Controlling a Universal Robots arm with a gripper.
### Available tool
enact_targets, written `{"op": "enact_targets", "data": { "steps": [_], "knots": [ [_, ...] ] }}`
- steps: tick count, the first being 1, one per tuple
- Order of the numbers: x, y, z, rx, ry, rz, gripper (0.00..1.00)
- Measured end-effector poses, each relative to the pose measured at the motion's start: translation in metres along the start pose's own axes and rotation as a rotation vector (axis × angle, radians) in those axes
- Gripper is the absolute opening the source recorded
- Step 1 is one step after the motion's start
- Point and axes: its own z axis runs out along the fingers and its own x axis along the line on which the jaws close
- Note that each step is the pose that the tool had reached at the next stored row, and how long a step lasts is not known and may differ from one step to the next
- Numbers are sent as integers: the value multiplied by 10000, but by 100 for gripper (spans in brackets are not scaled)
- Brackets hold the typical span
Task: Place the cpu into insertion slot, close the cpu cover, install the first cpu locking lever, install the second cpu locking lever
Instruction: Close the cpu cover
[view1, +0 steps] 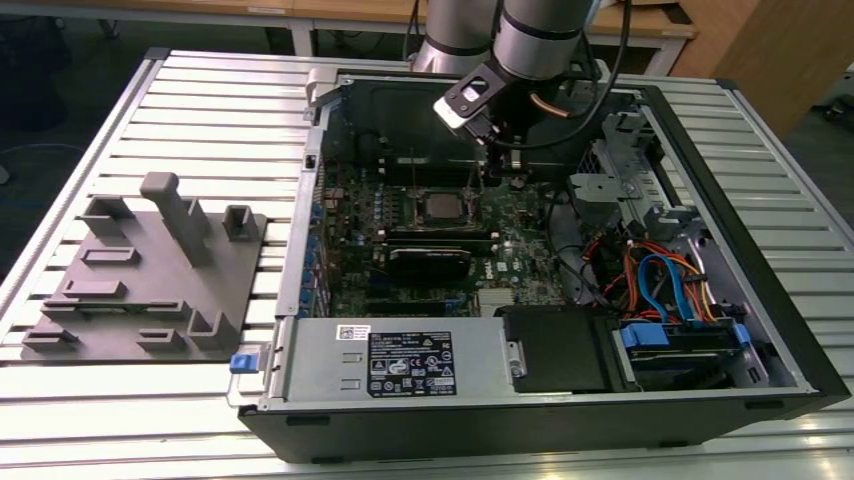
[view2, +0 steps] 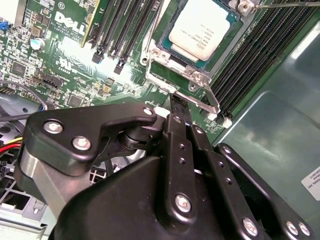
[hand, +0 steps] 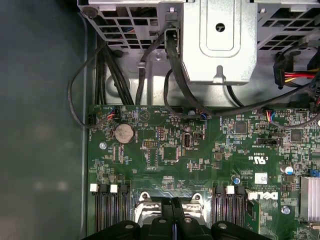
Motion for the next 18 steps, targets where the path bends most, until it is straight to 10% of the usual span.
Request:
{"op": "enact_targets", "data": {
  "steps": [18],
  "knots": [
    [0, -53, 0, 1, -1, 0, 10]
  ]
}}
